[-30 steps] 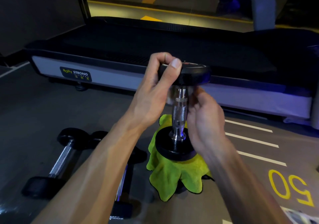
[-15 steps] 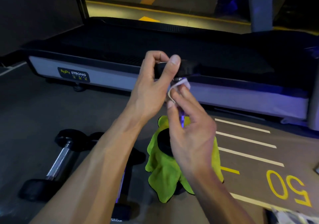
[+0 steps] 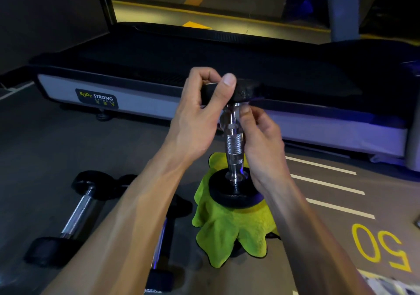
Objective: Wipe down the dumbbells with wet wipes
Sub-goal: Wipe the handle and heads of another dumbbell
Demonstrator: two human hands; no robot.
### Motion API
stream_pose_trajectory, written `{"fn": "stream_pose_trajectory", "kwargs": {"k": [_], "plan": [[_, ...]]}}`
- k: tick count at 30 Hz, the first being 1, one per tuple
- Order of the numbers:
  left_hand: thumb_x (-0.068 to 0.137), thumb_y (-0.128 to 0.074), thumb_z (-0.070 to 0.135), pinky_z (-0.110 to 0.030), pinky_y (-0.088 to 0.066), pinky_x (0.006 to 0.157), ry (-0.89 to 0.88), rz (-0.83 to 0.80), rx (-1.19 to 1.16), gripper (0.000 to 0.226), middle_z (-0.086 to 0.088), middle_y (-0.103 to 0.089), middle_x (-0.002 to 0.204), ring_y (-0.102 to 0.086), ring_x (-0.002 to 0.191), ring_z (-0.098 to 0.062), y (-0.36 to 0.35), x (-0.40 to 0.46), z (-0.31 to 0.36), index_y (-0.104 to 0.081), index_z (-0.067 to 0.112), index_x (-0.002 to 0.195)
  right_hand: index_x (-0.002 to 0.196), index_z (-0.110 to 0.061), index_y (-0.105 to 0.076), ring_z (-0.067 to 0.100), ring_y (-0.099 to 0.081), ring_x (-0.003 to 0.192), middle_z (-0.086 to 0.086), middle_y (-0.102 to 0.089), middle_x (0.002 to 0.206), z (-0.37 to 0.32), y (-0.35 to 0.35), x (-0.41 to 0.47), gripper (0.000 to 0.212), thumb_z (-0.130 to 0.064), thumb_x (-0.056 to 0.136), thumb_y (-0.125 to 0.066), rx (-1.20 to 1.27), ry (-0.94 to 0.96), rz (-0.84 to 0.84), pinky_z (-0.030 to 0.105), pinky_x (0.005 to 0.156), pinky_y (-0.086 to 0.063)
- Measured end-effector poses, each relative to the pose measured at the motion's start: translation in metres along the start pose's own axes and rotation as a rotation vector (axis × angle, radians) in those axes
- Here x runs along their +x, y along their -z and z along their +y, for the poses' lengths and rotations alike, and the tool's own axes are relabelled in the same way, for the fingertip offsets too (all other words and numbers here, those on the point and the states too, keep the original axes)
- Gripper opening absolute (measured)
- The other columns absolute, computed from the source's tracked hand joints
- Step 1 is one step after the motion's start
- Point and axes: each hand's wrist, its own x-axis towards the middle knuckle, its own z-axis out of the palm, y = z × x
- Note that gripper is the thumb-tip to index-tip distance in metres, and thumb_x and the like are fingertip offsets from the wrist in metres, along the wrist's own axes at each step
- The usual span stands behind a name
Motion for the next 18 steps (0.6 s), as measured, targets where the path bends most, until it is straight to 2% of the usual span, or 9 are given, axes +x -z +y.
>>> {"fn": "stream_pose_trajectory", "kwargs": {"k": [2, 4, 5, 7, 9, 11, 13, 15, 18], "plan": [[0.103, -0.054, 0.050, -0.017, -0.041, 0.069, 0.001, 0.006, 0.006, 0.020, 0.011, -0.047, 0.088, -0.048, 0.070, 0.002, -0.001, 0.001, 0.000, -0.050, 0.031, 0.099, 0.093, -0.031, -0.071, 0.023, -0.072, 0.098, 0.001, -0.077, 0.095, -0.003, -0.006, 0.000, 0.033, -0.049, 0.102, -0.044, -0.080, -0.033, -0.067, 0.056, 0.098, -0.052], [0.104, -0.054, 0.051, -0.017, -0.041, 0.071, 0.008, 0.020, 0.032, 0.019, 0.009, -0.048, 0.090, -0.049, 0.072, 0.001, 0.001, 0.003, -0.002, -0.050, 0.033, 0.099, 0.097, -0.023, -0.065, 0.021, -0.068, 0.095, 0.002, -0.073, 0.090, -0.009, -0.006, -0.002, 0.038, -0.044, 0.108, -0.036, -0.238, 0.027, -0.113, 0.041, 0.094, -0.053], [0.104, -0.054, 0.051, -0.017, -0.042, 0.073, 0.010, 0.029, 0.045, 0.019, 0.008, -0.049, 0.092, -0.049, 0.075, 0.001, 0.002, 0.003, -0.002, -0.050, 0.033, 0.100, 0.101, -0.020, -0.062, 0.021, -0.066, 0.094, 0.001, -0.069, 0.089, -0.013, -0.005, -0.006, 0.037, -0.042, 0.110, -0.033, -0.368, 0.082, -0.141, 0.035, 0.086, -0.050], [0.104, -0.055, 0.053, -0.020, -0.042, 0.078, 0.013, 0.041, 0.051, 0.019, 0.006, -0.052, 0.096, -0.051, 0.080, -0.002, 0.004, 0.003, -0.004, -0.050, 0.035, 0.099, 0.100, -0.019, -0.052, 0.029, -0.062, 0.091, -0.003, -0.061, 0.083, -0.016, 0.004, -0.017, 0.031, -0.040, 0.110, -0.031, -0.716, 0.172, -0.146, 0.041, 0.074, -0.040], [0.103, -0.055, 0.054, -0.021, -0.042, 0.080, 0.016, 0.042, 0.049, 0.019, 0.006, -0.052, 0.097, -0.051, 0.082, -0.003, 0.006, 0.002, -0.005, -0.050, 0.037, 0.099, 0.103, -0.023, -0.047, 0.032, -0.059, 0.090, -0.004, -0.057, 0.086, -0.013, 0.010, -0.033, 0.021, -0.040, 0.108, -0.035, -0.943, 0.235, -0.124, 0.042, 0.071, -0.036], [0.101, -0.056, 0.056, -0.019, -0.041, 0.078, 0.016, 0.040, 0.050, 0.018, 0.007, -0.051, 0.097, -0.050, 0.080, -0.002, 0.005, 0.001, -0.004, -0.050, 0.039, 0.098, 0.115, -0.023, -0.052, 0.025, -0.061, 0.101, -0.005, -0.064, 0.103, -0.010, 0.013, -0.048, 0.021, -0.039, 0.105, -0.041, -0.944, 0.233, -0.143, 0.039, 0.081, -0.043], [0.101, -0.056, 0.056, -0.016, -0.040, 0.076, 0.013, 0.036, 0.048, 0.018, 0.006, -0.051, 0.096, -0.050, 0.079, -0.001, 0.004, 0.000, -0.003, -0.049, 0.040, 0.097, 0.121, -0.027, -0.057, 0.015, -0.064, 0.102, -0.012, -0.065, 0.109, -0.014, 0.016, -0.059, 0.025, -0.039, 0.106, -0.041, -0.754, 0.176, -0.151, 0.034, 0.084, -0.046], [0.100, -0.056, 0.057, -0.017, -0.041, 0.075, 0.013, 0.038, 0.043, 0.019, 0.004, -0.050, 0.096, -0.049, 0.078, -0.002, 0.002, 0.001, -0.002, -0.049, 0.040, 0.096, 0.110, -0.027, -0.062, 0.009, -0.062, 0.088, -0.014, -0.062, 0.093, -0.018, 0.013, -0.063, 0.024, -0.034, 0.107, -0.039, -0.596, 0.190, -0.093, 0.030, 0.077, -0.045], [0.098, -0.056, 0.060, -0.020, -0.041, 0.077, 0.007, 0.045, 0.047, 0.021, 0.003, -0.050, 0.097, -0.050, 0.080, -0.004, -0.001, -0.001, -0.002, -0.049, 0.040, 0.097, 0.091, -0.023, -0.055, 0.013, -0.051, 0.073, -0.007, -0.059, 0.080, -0.018, -0.002, -0.052, 0.023, -0.028, 0.108, -0.041, -0.577, 0.235, 0.028, 0.033, 0.066, -0.034]]}}
